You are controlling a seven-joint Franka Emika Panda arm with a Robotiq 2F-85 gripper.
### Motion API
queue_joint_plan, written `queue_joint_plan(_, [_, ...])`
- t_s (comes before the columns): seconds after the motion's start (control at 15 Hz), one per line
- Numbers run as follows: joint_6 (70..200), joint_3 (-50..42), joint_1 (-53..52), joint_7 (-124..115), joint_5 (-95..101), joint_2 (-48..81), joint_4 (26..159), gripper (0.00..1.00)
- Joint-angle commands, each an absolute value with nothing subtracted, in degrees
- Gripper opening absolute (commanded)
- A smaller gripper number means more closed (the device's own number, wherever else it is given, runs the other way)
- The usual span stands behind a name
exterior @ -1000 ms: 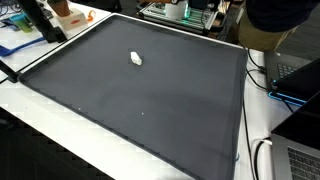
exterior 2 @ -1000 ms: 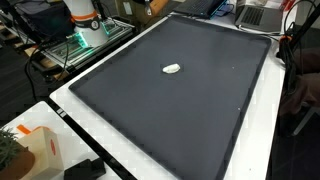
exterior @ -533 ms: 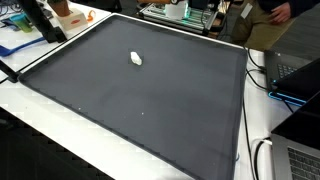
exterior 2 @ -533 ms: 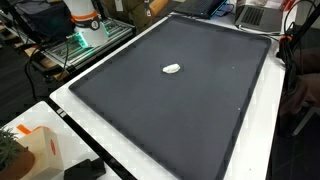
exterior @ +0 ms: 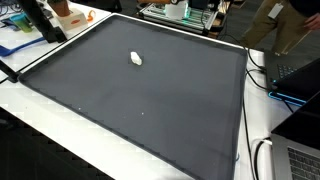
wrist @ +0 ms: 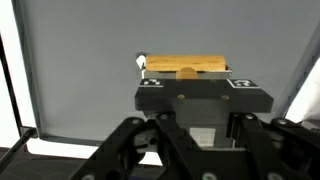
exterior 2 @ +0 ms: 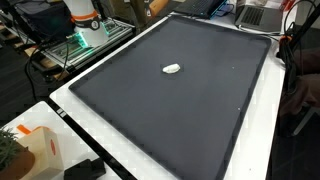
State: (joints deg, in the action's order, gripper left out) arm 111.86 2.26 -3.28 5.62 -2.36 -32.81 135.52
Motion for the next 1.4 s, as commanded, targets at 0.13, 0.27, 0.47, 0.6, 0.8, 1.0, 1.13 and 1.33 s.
queue_joint_plan(0.13, [110.9, 2.2, -2.7, 1.6, -2.6, -35.4, 138.3, 0.22])
queue_joint_plan(0.27, [110.1, 0.7, -3.0, 4.1, -2.9, -34.1, 138.0, 0.22])
queue_joint_plan(0.47, [110.4, -2.7, -4.1, 11.2, -4.5, -31.6, 136.5, 0.22])
queue_joint_plan(0.6, [112.3, -4.9, -4.1, 16.5, -5.0, -29.7, 136.1, 0.22])
queue_joint_plan(0.8, [117.9, -5.8, -3.0, 20.9, -2.2, -26.3, 136.5, 0.22])
queue_joint_plan(1.0, [127.4, -5.2, -1.1, 20.0, 2.6, -22.7, 138.4, 0.22])
queue_joint_plan(1.13, [125.4, -5.4, -1.7, 19.9, 1.1, -23.1, 137.8, 0.47])
queue_joint_plan(1.33, [126.8, -5.3, -1.4, 19.9, 1.5, -21.4, 137.9, 0.47])
